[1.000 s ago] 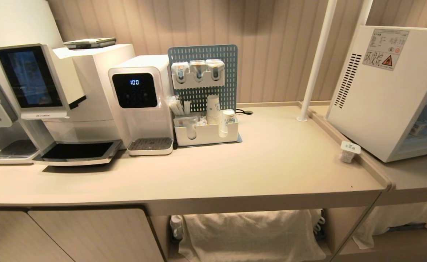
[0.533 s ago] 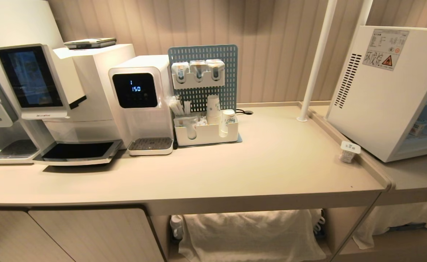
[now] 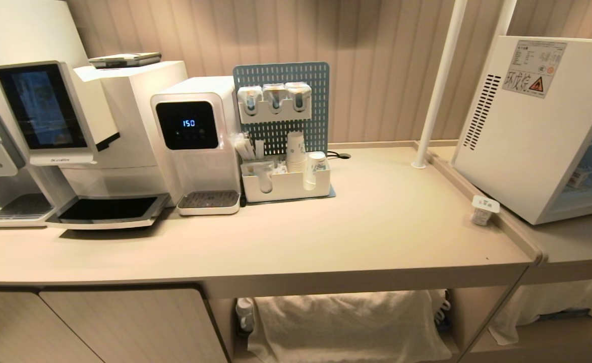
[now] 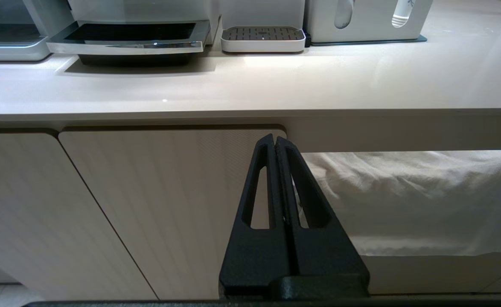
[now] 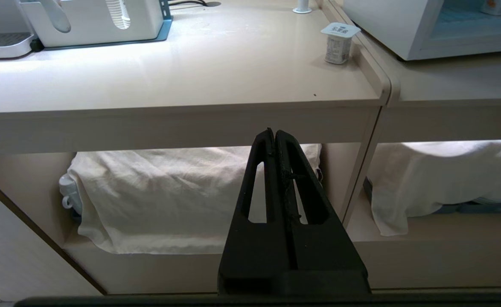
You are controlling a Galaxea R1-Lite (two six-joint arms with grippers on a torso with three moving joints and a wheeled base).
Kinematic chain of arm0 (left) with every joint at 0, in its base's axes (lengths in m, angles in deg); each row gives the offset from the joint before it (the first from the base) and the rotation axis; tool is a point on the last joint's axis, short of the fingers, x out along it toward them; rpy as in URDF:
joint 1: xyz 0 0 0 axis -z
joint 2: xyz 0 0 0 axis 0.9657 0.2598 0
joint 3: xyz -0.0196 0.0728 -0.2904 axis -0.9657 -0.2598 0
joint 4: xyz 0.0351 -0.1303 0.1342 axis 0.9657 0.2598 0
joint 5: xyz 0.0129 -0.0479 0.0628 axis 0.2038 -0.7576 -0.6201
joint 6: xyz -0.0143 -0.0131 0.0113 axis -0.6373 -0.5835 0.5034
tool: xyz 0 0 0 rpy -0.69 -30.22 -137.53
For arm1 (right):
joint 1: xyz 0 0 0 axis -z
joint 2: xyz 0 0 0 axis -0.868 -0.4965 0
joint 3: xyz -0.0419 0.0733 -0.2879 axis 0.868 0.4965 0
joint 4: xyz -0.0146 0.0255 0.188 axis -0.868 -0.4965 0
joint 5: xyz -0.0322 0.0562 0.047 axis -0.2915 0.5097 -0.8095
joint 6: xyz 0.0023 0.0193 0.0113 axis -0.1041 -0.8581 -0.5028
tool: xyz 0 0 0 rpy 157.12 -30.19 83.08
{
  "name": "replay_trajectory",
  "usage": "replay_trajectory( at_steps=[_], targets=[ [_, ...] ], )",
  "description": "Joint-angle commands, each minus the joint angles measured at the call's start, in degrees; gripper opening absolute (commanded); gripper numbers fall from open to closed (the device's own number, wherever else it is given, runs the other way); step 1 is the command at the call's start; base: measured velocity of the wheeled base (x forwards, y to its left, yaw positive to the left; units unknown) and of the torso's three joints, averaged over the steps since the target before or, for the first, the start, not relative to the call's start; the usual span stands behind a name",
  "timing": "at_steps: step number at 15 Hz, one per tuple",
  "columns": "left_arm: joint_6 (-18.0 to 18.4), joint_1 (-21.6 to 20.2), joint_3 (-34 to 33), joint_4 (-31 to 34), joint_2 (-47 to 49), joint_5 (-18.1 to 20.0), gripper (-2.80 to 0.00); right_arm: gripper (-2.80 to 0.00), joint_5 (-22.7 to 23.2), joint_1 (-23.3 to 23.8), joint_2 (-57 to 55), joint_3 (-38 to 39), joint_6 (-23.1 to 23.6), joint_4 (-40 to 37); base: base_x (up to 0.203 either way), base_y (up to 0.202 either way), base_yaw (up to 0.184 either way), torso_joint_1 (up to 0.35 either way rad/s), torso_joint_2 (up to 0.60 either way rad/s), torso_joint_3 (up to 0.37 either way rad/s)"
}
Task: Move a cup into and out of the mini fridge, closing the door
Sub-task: Place the yoghurt on the freezer
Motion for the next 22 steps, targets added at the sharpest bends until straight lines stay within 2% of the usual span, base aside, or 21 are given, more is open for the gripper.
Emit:
replay_trajectory(
  at_steps=[1,5,22],
  targets=[
    [0.0,0.0,-0.1,0.0,0.0,0.0,-2.80,-2.80,0.0,0.0,-0.2,-0.1,-0.1,-0.2,0.000,0.000,0.000,0.000,0.00,0.000],
    [0.0,0.0,-0.1,0.0,0.0,0.0,-2.80,-2.80,0.0,0.0,-0.2,-0.2,-0.1,-0.2,0.001,-0.060,0.004,-0.001,0.00,0.002],
    [0.0,0.0,-0.1,0.0,0.0,0.0,-2.80,-2.80,-0.1,0.0,-0.2,-0.2,-0.5,-0.3,0.000,-0.194,-0.001,0.003,0.00,0.002]
  ],
)
